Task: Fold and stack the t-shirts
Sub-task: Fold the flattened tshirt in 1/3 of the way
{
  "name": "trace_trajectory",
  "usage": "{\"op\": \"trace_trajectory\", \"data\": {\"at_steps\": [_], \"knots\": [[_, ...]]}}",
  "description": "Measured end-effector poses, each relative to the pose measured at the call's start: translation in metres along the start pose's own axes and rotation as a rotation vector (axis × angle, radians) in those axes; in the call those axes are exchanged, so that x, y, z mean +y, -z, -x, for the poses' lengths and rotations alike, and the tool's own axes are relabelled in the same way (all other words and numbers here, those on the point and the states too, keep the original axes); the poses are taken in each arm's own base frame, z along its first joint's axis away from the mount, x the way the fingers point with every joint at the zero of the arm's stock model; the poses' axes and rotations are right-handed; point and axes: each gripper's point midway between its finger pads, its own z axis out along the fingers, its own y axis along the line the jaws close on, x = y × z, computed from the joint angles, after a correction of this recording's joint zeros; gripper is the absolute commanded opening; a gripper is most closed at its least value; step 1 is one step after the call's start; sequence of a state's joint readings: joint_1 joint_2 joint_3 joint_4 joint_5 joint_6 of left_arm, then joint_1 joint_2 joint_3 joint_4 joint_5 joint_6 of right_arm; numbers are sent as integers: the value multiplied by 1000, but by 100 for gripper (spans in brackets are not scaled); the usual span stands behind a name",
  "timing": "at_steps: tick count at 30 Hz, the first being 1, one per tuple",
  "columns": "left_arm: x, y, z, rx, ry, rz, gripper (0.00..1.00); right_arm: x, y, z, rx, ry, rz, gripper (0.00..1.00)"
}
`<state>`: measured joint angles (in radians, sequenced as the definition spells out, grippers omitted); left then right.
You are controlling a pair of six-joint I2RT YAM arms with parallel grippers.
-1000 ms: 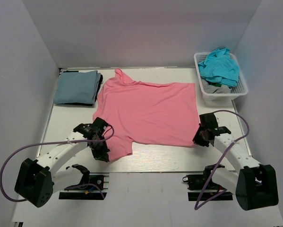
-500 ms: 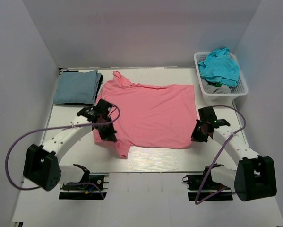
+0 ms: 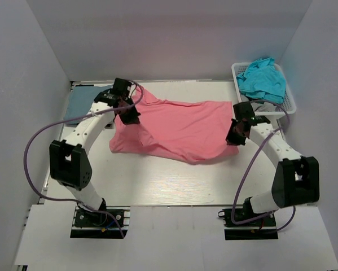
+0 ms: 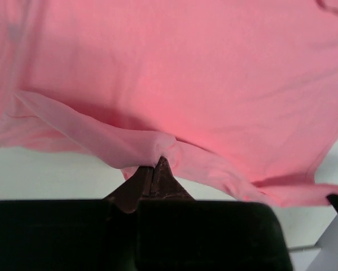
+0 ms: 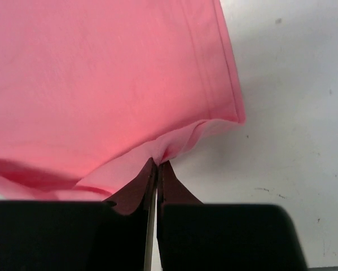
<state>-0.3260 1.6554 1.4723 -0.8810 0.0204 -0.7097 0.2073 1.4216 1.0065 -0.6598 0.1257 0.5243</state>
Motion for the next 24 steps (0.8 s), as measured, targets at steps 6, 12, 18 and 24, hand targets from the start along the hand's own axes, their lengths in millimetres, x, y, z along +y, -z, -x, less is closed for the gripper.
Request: {"op": "trace_trajectory", "data": {"at_steps": [6,12,18,24], "knots": [[17,-34,33,-6,37,64,0,12,-8,39,-34,-7,-30,0],[25,-58,54,-3,60,90,0,14,-21,75,-59,-26,-78,0],[25,-78,88,-38,86,87,0,12,-46,98,-43,-39,-129,0],[36,-110,104,-13,99,112,38,10,-61,110,-29,-45,-171,48]]}}
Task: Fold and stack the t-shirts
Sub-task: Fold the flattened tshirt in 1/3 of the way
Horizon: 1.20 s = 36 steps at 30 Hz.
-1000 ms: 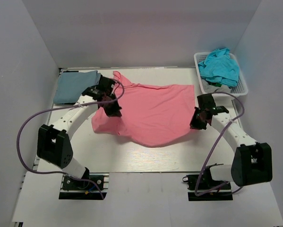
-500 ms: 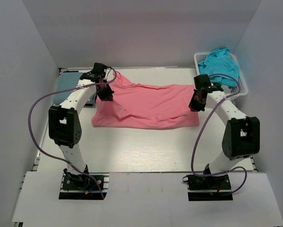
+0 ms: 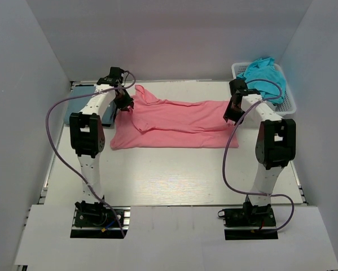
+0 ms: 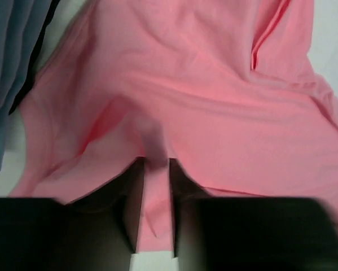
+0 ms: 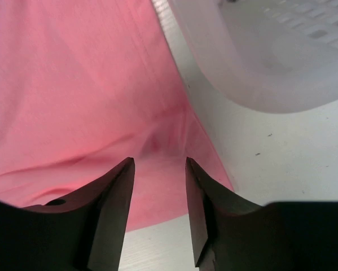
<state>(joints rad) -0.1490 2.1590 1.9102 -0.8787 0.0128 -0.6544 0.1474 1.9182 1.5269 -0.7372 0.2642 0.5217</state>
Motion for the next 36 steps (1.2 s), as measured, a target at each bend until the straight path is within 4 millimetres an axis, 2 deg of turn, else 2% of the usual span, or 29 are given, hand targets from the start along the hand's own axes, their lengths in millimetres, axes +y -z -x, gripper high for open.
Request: {"op": "trace_trajectory", "data": {"at_steps": [1,3,4,7,10,11,16,19,22,26,29,31,33,36], "knots": [[0,-6,4,4,2,4,60,1,-1,4,-5,3,-1,52],[-1,-17,13,7,10,7,76,3,0,9,-12,5,2,67],[-3,-21,17,9,11,4,99,4,1,12,-17,9,5,71],[-6,-22,22,11,17,-10,100,7,6,18,-36,21,22,77],[-3,-12,19,13,18,-12,100,11,13,14,-38,30,65,82],[1,-9,15,15,17,-8,100,10,16,9,-34,35,80,89],[28,31,-30,48,9,10,100,11,33,-26,-23,58,178,90],[39,46,-56,53,5,-19,100,14,32,-45,1,84,226,90],[46,41,-74,71,1,-33,100,22,21,-54,23,116,251,90],[56,12,-90,121,0,-10,100,30,-1,-61,35,146,267,90],[66,-9,-103,162,3,19,100,25,-15,-74,58,150,254,90],[68,-10,-106,153,8,12,100,19,-21,-86,79,151,242,90],[74,-6,-111,137,12,12,100,18,-20,-85,56,147,249,90],[94,7,-132,139,31,45,100,9,-17,-95,29,146,252,90]]}}
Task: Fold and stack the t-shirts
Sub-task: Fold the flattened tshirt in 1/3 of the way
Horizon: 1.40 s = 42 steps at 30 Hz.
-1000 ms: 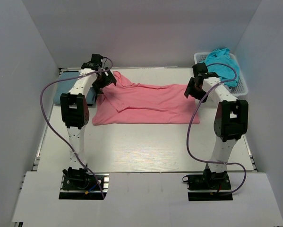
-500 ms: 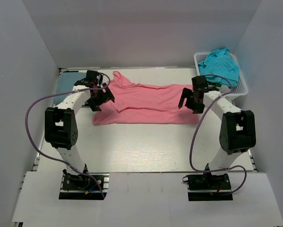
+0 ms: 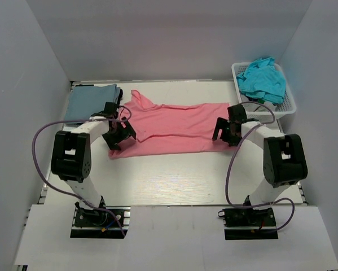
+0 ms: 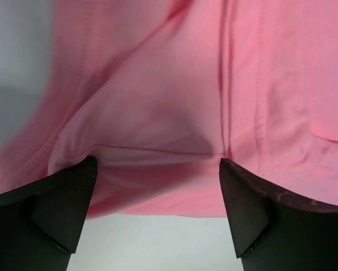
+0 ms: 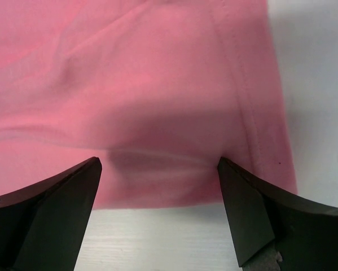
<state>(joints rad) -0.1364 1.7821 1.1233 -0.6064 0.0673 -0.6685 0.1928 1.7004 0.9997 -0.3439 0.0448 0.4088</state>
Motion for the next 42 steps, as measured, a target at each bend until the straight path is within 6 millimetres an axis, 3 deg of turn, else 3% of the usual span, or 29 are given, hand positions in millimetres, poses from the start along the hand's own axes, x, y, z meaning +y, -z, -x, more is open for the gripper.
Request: {"op": "trace_trajectory", "data": {"at_steps": [6,10,12,14,17,19,21,23,26,28,32,42], "knots": [[49,23,-59,62,79,104,100,-21,27,-51,-22,-15,2,90],[89,50,-107,125,108,191,100,-34,55,-99,-6,5,15,90],[94,68,-112,105,111,187,100,-36,70,-113,4,28,21,90],[88,84,-105,45,111,142,100,-26,85,-109,-27,75,59,90],[74,105,-91,-36,136,72,100,14,110,-88,-78,195,175,90],[65,114,-81,-73,169,39,100,56,126,-74,-117,311,281,90],[62,115,-77,-86,217,31,100,101,137,-73,-132,448,373,90],[61,115,-76,-89,277,31,100,154,144,-86,-136,610,477,90],[59,116,-73,-107,360,19,100,216,145,-119,-141,830,606,87],[56,118,-73,-119,413,4,100,247,140,-144,-141,946,665,75],[51,113,-71,-127,497,-27,100,284,121,-177,-155,1105,726,73],[78,74,-98,-81,690,74,100,348,82,-191,-250,1245,767,73]]}}
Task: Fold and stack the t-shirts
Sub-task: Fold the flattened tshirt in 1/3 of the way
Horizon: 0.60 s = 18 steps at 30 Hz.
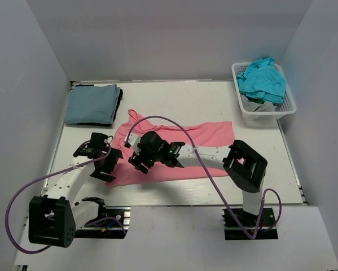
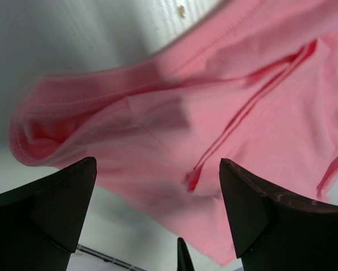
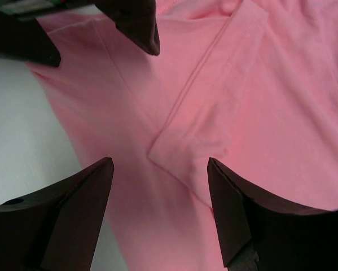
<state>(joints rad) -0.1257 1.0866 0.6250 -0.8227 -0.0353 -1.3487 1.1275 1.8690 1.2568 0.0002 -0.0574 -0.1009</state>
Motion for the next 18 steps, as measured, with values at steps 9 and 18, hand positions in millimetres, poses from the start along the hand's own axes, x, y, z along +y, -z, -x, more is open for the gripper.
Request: {"op": "trace_trajectory", "data": {"at_steps": [9,18], "knots": [[15,-14,3,-37,93,39,100,1,-36,-11,39,37,-27,72],[22,-21,5,-54,120,58,100,-16,-45,-27,82,24,-115,54]]}}
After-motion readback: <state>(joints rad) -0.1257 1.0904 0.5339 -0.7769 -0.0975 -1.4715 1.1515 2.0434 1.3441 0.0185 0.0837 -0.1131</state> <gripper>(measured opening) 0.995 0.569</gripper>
